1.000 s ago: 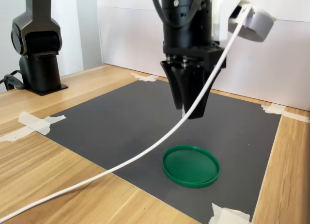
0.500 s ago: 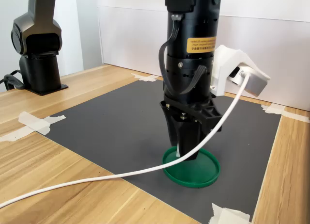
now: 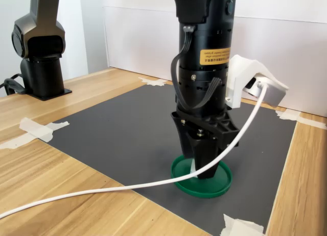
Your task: Grasp a white terminal and put it in the green lid.
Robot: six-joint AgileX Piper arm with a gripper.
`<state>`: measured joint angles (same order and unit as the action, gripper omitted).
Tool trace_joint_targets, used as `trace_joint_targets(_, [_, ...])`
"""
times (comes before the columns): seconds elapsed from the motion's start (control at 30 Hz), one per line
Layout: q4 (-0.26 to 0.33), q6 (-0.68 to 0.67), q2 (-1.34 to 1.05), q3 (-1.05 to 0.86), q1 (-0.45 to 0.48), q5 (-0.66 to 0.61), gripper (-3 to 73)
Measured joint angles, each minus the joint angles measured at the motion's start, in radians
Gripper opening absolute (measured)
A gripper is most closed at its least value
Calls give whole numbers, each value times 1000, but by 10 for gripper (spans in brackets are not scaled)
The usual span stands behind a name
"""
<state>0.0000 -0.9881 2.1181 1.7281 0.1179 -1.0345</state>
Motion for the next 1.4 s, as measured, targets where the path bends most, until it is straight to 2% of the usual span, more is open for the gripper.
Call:
trace_joint_targets(0.1, [0, 0, -7, 0, 0, -2, 540])
trace_joint_targets(0.2, [26, 0, -35, 0, 0, -1, 540])
trace_joint_targets(0.27, [73, 0, -94, -1, 0, 9, 520])
trace_joint_targets(0.37, [152, 0, -184, -1, 0, 35, 452])
trace_joint_targets(0.5, [253, 0, -313, -1, 0, 62, 293])
trace_joint_targets(0.53, [272, 0, -350, -1, 0, 65, 230])
trace_joint_targets(0.67, [312, 34, -467, -2, 0, 94, 35])
trace_joint_targets(0.73, [316, 108, -527, -2, 0, 126, -5])
trace_joint_targets(1.03, [302, 488, -757, -55, 0, 244, -20])
trace_joint_targets(1.17, [262, 726, -921, -240, 0, 417, -20])
trace_joint_targets(1.23, [222, 853, -1023, -387, 0, 518, -21])
trace_joint_targets(1.33, [175, 952, -1175, -598, 0, 595, -20])
trace_joint_targets(1.4, [162, 973, -1265, -702, 0, 603, -21])
